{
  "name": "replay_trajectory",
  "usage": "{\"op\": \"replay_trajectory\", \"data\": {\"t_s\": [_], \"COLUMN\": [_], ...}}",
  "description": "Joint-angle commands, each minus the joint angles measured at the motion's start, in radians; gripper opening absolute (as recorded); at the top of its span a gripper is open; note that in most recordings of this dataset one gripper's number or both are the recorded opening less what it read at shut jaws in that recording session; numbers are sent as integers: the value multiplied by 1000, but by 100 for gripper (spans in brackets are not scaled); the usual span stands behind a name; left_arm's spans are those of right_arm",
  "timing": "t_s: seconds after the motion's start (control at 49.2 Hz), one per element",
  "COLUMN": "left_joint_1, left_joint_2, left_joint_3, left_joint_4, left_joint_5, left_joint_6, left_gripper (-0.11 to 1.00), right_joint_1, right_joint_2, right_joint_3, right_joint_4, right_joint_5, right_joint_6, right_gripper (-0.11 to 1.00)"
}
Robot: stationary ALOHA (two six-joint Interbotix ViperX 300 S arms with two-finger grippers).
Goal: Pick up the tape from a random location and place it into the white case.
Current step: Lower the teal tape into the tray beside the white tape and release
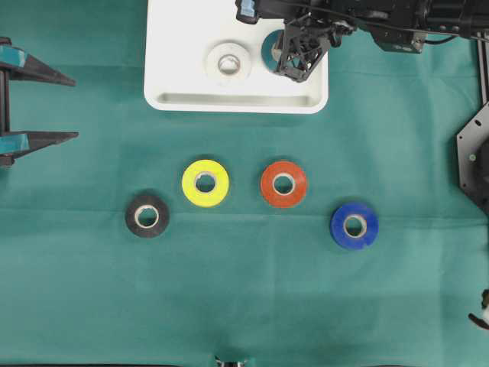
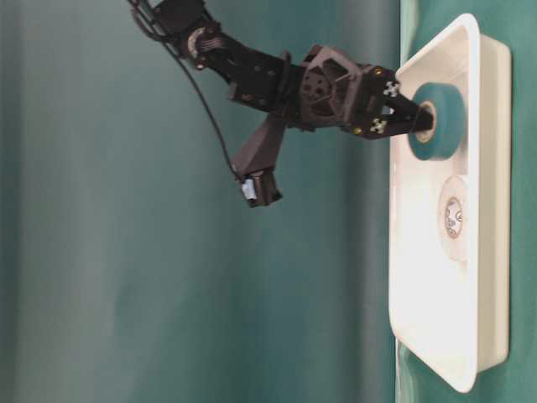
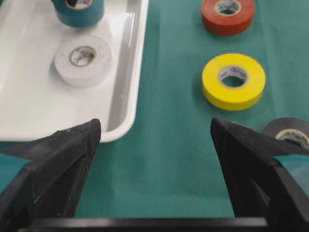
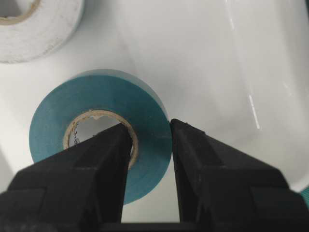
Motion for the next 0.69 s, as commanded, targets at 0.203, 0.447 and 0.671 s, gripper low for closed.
{"op": "replay_trajectory", "data": {"t_s": [0.203,0.447,0.671], "left_joint_1": [2,2,2], "left_joint_2": [6,5,6], "left_joint_3": [-14,-15,-15], "left_joint_4": [-2,-2,-2], "left_joint_5": [-8,-8,-6], "left_joint_6": [0,0,0], "left_gripper": [96,96,96], "right_joint_1": [-6,-6,-5], "right_joint_2": [2,-12,-61], "right_joint_3": [-3,-31,-38], "right_joint_4": [-3,-2,-3], "right_joint_5": [-43,15,38], "right_joint_6": [-5,-5,-2], "right_gripper": [27,28,70]}}
